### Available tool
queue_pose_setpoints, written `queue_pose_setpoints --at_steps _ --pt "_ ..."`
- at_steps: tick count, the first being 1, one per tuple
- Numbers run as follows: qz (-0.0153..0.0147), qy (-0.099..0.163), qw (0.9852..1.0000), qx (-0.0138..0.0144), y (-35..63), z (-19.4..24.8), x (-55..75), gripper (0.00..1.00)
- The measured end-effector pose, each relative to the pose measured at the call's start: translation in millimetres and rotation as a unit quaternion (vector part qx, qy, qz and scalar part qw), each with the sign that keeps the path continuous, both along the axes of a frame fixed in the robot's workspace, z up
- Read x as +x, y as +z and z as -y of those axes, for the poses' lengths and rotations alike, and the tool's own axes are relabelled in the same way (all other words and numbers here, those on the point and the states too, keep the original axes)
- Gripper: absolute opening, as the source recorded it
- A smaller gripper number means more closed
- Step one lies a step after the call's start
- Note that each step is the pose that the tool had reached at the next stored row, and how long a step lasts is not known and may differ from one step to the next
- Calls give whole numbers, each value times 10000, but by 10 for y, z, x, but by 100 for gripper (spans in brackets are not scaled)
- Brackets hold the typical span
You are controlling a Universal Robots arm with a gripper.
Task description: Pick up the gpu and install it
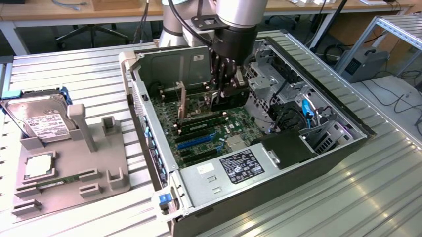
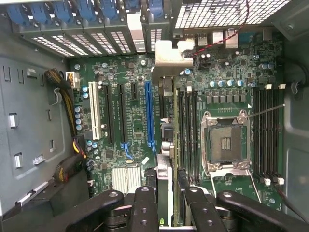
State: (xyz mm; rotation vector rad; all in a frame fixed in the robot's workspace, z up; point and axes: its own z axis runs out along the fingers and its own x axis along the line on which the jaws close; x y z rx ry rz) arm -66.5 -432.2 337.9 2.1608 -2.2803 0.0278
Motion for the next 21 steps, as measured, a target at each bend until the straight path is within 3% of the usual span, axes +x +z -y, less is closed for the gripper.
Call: queue_pose_setpoints --at_steps 21 --pt "-1 0 10000 -5 -22 101 -43 27"
